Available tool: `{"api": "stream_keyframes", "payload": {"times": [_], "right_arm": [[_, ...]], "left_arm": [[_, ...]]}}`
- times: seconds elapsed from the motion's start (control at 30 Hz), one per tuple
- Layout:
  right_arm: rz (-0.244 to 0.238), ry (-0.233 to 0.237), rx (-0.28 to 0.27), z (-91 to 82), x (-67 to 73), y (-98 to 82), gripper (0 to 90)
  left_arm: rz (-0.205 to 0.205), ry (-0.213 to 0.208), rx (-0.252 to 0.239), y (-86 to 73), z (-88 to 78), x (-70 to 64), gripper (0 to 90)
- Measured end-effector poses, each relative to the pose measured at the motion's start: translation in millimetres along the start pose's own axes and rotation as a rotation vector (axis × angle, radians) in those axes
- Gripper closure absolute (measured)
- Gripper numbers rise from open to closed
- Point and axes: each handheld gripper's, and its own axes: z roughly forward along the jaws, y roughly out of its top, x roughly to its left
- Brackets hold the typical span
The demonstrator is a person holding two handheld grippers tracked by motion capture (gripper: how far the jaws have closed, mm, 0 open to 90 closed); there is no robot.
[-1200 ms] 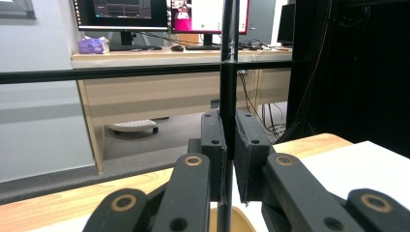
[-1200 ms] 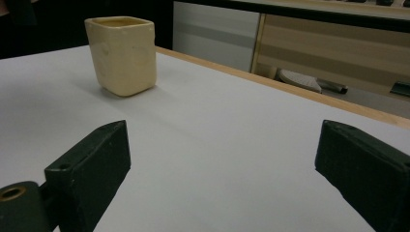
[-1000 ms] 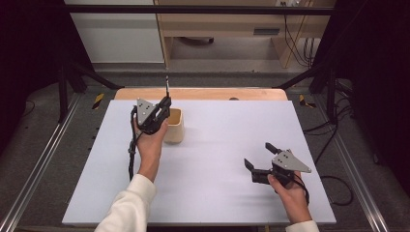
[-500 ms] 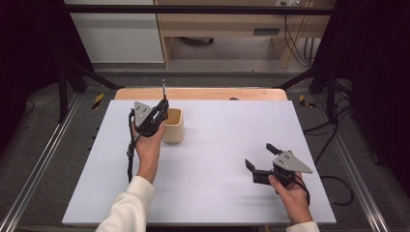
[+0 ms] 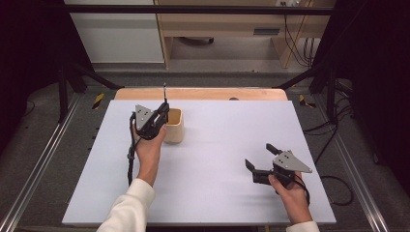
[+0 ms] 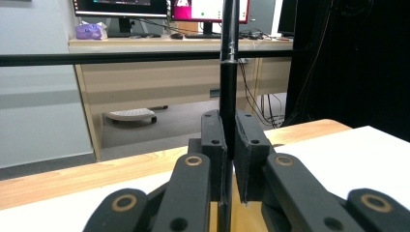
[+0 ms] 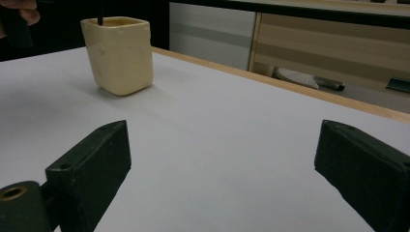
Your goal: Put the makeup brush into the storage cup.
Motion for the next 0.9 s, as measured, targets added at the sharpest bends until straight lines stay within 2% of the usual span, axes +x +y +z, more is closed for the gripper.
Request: {"api": "stream_keyframes", "payload": {"times": [0.67, 0.7, 0.73, 0.77, 0.8, 0.83, 0.9], "right_arm": [[0.002, -0.001, 0.004, 0.8, -0.3, -0.6, 5.8], [0.003, 0.0, 0.005, 0.7, -0.3, -0.5, 5.6], [0.003, 0.0, 0.005, 0.7, -0.3, -0.5, 5.6], [0.004, 0.001, 0.004, 0.8, -0.2, -0.5, 5.6], [0.004, 0.002, 0.003, 0.8, -0.2, -0.5, 5.5], [0.004, 0.004, 0.002, 1.0, 0.0, -0.4, 5.5], [0.006, 0.005, 0.004, 1.1, 0.1, -0.3, 5.4]], "left_arm": [[-0.015, 0.003, 0.028, -9.3, -0.5, 1.5, 83.4], [-0.01, 0.004, 0.032, -9.3, -0.7, 1.1, 77.2], [0.002, 0.013, 0.044, -9.0, -1.4, 0.4, 77.2], [0.007, 0.019, 0.043, -9.0, -2.9, -0.3, 71.0], [0.004, 0.018, 0.04, -9.1, -5.2, -0.6, 67.8], [-0.003, 0.02, 0.033, -9.3, -7.7, -0.8, 60.7], [-0.006, 0.008, 0.026, -9.5, -16.8, -0.9, 55.0]]}}
